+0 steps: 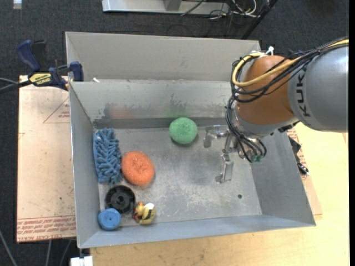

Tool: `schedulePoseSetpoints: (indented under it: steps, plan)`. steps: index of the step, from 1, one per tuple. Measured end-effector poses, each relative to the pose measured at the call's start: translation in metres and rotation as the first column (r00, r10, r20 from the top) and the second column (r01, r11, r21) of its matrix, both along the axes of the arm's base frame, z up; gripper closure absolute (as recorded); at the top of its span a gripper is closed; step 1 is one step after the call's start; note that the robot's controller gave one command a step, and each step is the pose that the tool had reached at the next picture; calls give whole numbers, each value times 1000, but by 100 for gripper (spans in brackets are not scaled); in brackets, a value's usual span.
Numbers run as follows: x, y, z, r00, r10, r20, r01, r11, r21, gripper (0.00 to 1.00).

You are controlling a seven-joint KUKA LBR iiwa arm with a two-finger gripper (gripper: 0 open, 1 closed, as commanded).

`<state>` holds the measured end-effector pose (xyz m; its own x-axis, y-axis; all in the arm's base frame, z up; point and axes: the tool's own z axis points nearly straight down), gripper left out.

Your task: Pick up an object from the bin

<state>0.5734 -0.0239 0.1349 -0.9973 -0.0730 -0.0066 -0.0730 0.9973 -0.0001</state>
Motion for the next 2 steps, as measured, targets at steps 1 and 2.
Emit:
schedulePoseSetpoints:
  steps: [1,2]
  plan:
    - [60,-19,-13,976,218,-4,-218,976,1,0]
    - [75,5,-15,1000,21,1,-21,1000,1,0]
